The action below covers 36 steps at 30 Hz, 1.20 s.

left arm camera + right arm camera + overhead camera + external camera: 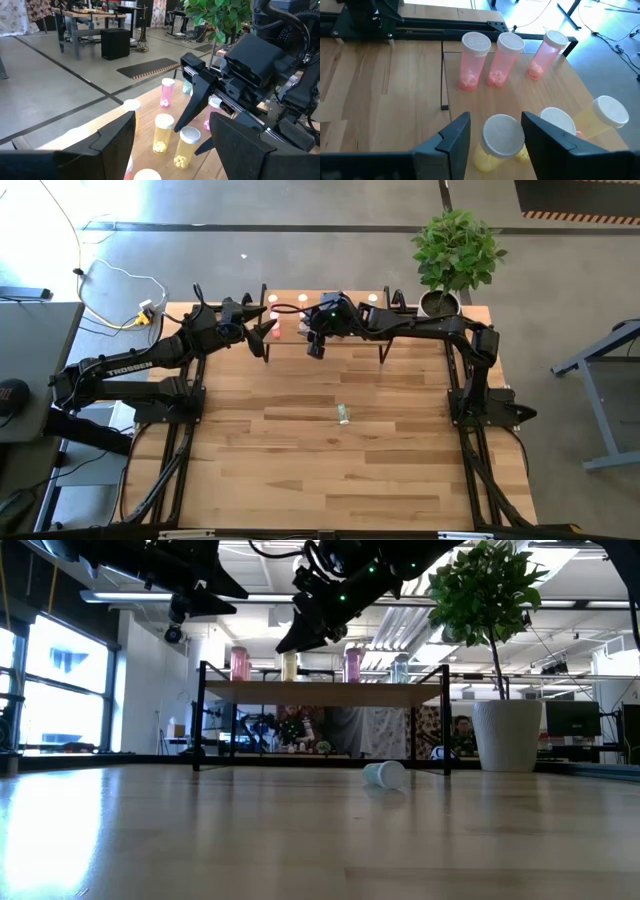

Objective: Pick and place medicine bottles onto shelf by color
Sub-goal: Put the yellow pill bottle on the shelf aligned with the other yellow pill bottles, then put the blue pill bottle on the shelf aligned with the other blue pill bottles

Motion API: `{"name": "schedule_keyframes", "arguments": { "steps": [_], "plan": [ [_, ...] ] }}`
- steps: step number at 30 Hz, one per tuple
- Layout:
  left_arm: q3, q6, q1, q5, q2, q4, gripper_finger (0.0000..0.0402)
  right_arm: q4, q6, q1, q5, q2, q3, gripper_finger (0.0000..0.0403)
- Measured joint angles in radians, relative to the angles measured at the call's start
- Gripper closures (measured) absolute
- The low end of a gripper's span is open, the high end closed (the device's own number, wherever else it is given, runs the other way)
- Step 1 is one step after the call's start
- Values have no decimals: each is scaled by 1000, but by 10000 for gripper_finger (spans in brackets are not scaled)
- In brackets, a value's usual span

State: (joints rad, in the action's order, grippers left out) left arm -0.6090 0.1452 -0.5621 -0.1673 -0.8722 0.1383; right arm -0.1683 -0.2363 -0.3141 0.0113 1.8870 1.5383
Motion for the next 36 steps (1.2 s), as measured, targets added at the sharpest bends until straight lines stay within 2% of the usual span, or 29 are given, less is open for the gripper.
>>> {"name": "schedule_keyframes", "arguments": {
  "steps": [7, 17, 22, 27, 31, 36],
  "plan": [
    [0, 0, 0, 0, 0, 0, 158, -8, 0, 0, 0, 0, 4, 235],
    [0, 0, 0, 0, 0, 0, 158, -99, 0, -2, 16, 0, 99, 235],
    [0, 0, 0, 32, 0, 0, 158, -224, 15, 4, 20, 0, 194, 235],
    [0, -16, 3, 106, 0, 0, 158, -408, 113, 20, 45, -1, 327, 235],
    [0, -70, 36, 111, 4, -3, 158, -543, 192, 38, 45, -2, 425, 235],
    [-66, -182, 106, 112, 6, -143, 158, -719, 291, 73, 48, -2, 512, 235]
  ]
}}
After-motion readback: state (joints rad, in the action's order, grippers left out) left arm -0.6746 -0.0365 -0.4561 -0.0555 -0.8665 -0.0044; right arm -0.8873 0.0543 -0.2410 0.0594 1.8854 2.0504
